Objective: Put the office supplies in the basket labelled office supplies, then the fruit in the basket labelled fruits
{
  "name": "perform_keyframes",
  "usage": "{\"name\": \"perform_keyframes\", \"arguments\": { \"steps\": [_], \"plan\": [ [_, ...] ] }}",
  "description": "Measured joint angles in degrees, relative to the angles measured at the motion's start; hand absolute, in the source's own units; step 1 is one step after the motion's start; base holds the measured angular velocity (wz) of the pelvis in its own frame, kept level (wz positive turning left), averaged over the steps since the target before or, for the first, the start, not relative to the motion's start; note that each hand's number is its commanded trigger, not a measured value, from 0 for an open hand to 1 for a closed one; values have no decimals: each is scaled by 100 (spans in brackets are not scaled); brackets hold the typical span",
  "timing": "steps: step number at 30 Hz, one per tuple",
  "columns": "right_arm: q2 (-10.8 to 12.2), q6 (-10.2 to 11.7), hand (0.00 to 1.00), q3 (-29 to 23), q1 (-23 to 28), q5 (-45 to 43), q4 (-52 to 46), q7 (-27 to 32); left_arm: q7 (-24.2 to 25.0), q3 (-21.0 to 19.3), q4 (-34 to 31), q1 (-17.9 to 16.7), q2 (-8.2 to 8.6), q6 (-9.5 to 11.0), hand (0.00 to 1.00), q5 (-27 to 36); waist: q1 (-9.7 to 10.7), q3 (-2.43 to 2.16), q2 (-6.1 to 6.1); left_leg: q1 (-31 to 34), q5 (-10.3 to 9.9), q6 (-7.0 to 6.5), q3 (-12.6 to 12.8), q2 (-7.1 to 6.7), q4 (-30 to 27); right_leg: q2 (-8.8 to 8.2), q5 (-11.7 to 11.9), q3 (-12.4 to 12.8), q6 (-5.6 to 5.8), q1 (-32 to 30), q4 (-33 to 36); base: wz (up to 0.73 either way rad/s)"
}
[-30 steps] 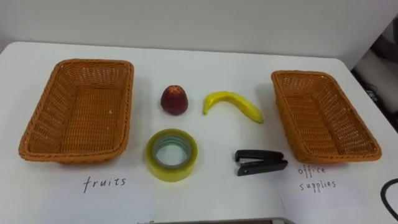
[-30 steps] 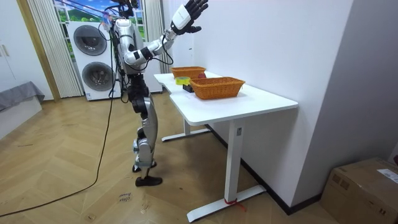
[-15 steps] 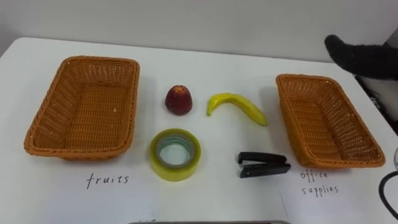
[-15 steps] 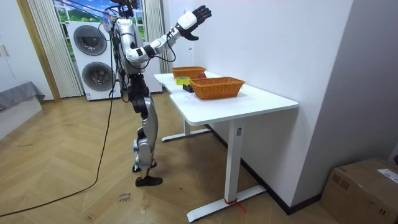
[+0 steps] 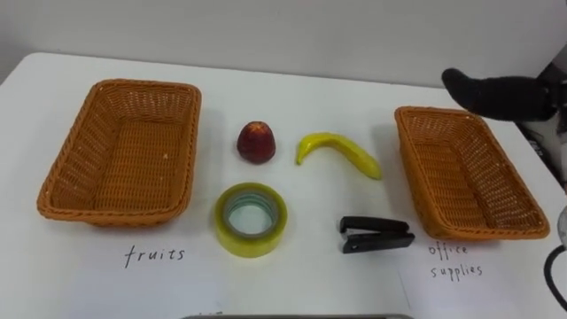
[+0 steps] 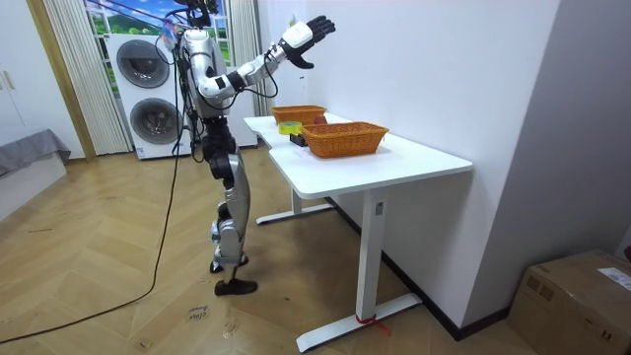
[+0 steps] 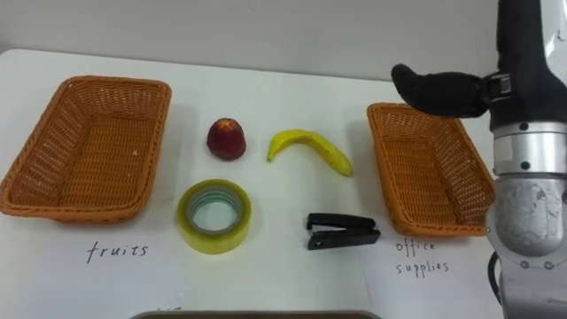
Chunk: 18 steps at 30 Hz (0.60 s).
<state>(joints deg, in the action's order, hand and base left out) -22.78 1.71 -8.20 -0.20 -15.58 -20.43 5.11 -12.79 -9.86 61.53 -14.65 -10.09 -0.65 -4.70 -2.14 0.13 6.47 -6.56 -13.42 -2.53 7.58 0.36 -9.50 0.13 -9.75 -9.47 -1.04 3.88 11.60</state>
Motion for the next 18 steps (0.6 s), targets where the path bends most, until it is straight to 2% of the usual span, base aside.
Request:
{"name": "perform_keyframes", "arguments": {
  "steps": [3,13,18],
  "plan": [
    [2,-13,0,73,0,-1,13,-294,17,0,0,11,-8,0,0,-1,5,18,8,9,0,0,-4,0,4,0,0,-2,0,-6,-4,0],
    [0,-194,0,94,-127,-163,123,-1254,312,80,9,146,-46,-18,0,-52,-5,14,86,96,1,-1,-67,-5,-14,0,40,-37,0,-17,-109,2],
    [-18,-333,0,427,-201,-530,421,-1615,333,239,49,181,-87,-26,0,-49,-8,13,82,88,1,-2,-65,-4,-46,4,41,-30,-1,-16,-108,0]
  ]
}}
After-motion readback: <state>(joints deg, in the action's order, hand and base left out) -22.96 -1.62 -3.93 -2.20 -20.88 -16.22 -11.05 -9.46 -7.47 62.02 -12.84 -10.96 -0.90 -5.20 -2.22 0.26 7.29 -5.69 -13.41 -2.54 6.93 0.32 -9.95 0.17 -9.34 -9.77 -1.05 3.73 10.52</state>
